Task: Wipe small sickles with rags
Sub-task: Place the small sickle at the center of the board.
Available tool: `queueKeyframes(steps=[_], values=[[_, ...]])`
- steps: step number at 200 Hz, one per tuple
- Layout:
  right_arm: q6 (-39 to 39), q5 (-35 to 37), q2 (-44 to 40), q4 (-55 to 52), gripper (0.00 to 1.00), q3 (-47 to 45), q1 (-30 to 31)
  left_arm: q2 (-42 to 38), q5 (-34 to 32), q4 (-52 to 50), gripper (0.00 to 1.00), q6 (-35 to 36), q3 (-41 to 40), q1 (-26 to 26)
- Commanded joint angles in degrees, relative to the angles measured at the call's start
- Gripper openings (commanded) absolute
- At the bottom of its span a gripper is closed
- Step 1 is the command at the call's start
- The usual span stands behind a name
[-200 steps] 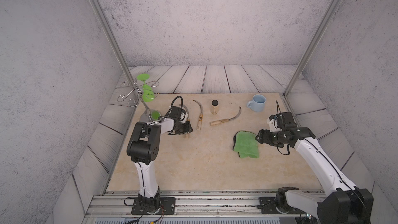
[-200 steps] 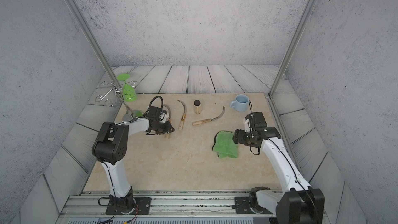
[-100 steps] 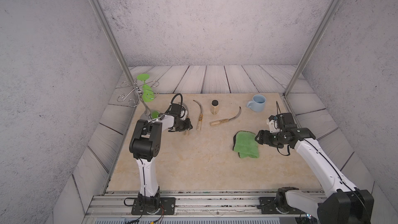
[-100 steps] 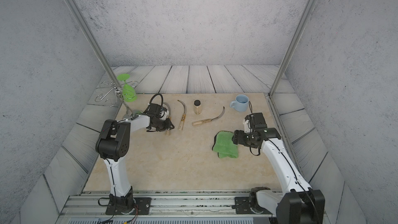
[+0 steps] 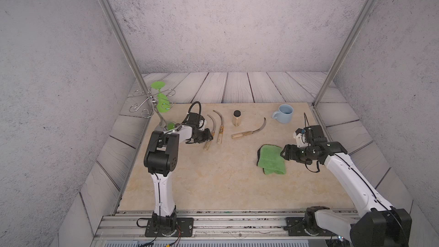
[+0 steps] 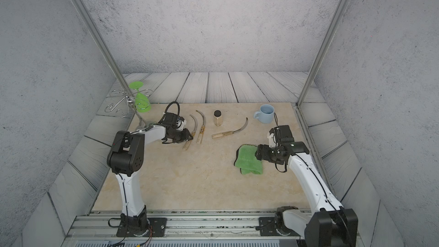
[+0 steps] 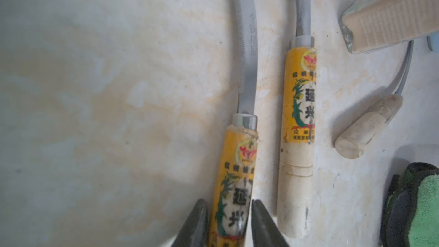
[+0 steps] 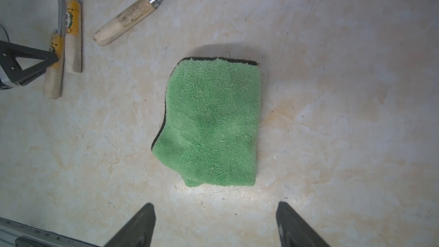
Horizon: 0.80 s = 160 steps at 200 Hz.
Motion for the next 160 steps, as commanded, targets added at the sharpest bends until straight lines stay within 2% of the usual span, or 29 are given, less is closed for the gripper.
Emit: queueKeyframes(steps=[1,102,141,160], values=[[-0.2,-0.3,-1.8,-0.6,0.82,-0.6,-0.1,1.6,-1.4,-2.4,0.37,0.2,0.3,0.9],[-0.2,-0.8,-2.1,-0.7,0.84,-0.4,-0.1,-4.9,0.0,-1.3,0.41,-0.9,-0.8,1.3],[-0.1,-0.5,-2.8,-1.1,0.85,-0.7,-0.1,-9.8,-0.7,-1.8,0.46,-1.3,-1.9,1.5],[0.2,0.5,-3.5,-1.1,0.9,-1.0,-0.1,-12.9,-1.3,-2.5,0.52,-1.2,-2.7,1.5]])
